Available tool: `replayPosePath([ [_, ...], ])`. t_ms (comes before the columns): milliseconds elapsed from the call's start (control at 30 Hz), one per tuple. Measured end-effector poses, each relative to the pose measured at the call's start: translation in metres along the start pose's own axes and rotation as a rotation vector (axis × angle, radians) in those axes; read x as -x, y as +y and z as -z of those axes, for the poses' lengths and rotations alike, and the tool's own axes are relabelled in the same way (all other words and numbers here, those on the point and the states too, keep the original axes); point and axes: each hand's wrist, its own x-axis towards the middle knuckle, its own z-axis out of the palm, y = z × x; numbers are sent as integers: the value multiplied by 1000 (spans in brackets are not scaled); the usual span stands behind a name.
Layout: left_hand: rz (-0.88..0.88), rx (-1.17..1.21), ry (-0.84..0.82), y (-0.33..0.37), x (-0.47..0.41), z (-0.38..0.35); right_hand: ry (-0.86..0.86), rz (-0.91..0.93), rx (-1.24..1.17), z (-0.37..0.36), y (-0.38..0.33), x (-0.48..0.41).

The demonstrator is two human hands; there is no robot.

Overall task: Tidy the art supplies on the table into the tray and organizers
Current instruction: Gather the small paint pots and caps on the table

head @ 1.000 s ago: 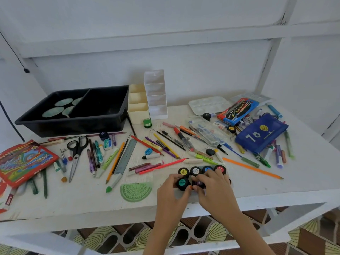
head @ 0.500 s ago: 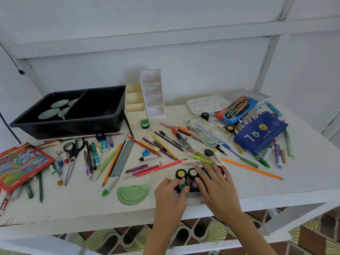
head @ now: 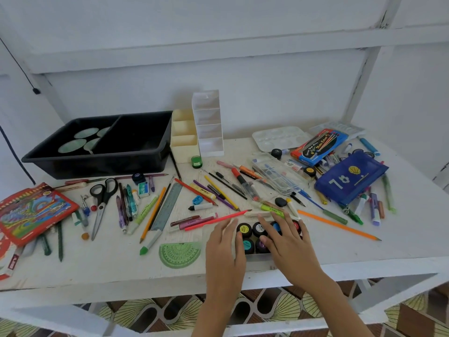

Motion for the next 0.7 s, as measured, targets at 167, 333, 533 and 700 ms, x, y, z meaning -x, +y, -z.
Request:
replayPosePath([
  [167, -99, -333, -318, -17, -10, -14, -41, -12, -19, -1, -1, -1],
  [333, -82, -333, -370, -18, -7, -16, -69, 11, -30, 1, -1, -1],
  [533, 262, 338, -204, -3, -19, 15, 34, 150, -407, 15, -41, -13],
  [700, 316, 337, 65, -26, -44, 56, 29, 241, -651, 20, -96, -41],
])
